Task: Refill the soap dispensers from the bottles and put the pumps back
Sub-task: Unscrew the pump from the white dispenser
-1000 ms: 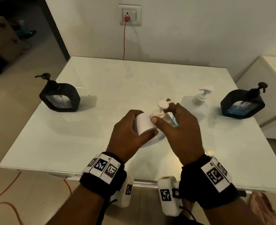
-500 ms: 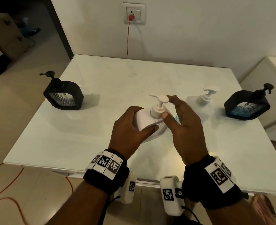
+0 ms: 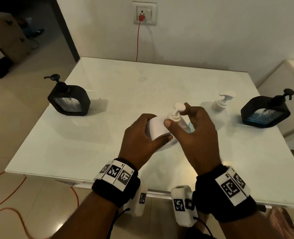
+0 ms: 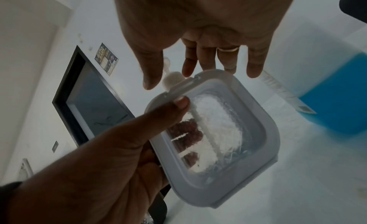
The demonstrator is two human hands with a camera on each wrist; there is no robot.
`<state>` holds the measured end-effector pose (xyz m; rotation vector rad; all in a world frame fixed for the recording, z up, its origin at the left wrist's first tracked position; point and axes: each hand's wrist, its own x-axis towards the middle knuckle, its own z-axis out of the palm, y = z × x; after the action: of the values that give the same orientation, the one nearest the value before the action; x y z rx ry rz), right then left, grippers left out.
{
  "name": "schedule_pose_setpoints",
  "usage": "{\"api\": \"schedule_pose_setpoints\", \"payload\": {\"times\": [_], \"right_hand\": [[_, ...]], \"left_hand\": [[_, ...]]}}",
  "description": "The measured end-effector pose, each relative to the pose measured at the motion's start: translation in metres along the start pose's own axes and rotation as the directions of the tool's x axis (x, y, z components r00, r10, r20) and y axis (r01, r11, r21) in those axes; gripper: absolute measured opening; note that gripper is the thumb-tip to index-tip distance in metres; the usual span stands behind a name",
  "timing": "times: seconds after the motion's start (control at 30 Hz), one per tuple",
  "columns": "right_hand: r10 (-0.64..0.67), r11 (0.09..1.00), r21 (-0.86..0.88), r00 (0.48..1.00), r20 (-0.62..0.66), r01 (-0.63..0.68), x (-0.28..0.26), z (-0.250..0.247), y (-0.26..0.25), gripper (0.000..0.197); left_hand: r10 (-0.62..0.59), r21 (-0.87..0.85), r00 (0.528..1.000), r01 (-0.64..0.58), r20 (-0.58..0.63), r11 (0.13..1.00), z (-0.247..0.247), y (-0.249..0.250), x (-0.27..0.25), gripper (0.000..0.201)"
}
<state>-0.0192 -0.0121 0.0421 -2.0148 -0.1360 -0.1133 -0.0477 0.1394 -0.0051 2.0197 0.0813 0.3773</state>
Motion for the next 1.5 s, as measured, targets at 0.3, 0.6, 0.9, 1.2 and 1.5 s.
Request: {"api": "schedule_pose_setpoints", "payload": {"times": [0.3, 0.6, 0.9, 1.2, 1.5], "right_hand": [[-0.013, 0.998, 0.064, 0.999, 0.042, 0.010, 0.003, -0.003, 0.002, 0.054], [-0.009, 0.990, 0.140, 0.999, 0.050, 0.002, 0.004, -0.004, 0.003, 0.034], [-0.043, 0.999, 0.018, 0.999, -0.007, 0.043, 0.004, -0.002, 0.006, 0.032], [-0.043, 0.997, -0.072, 0.999, -0.025, 0.041, 0.003, -0.001, 0.004, 0.043], [-0.049, 0.996, 0.077, 0.999, -0.001, 0.048, 0.005, -0.002, 0.004, 0.041]], "left_hand": [[-0.015, -0.005, 1.000, 0.015, 0.005, 1.000, 0.000, -0.001, 0.001, 0.054], [-0.014, -0.010, 1.000, 0.014, 0.014, 1.000, 0.002, -0.003, 0.001, 0.053], [-0.004, 0.024, 1.000, 0.004, 0.011, 1.000, 0.003, -0.005, 0.001, 0.053], [-0.004, 0.045, 1.000, 0.004, 0.007, 0.999, 0.000, -0.003, 0.002, 0.054], [-0.004, 0.097, 1.000, 0.006, -0.011, 0.995, -0.003, -0.010, 0.005, 0.057]]}}
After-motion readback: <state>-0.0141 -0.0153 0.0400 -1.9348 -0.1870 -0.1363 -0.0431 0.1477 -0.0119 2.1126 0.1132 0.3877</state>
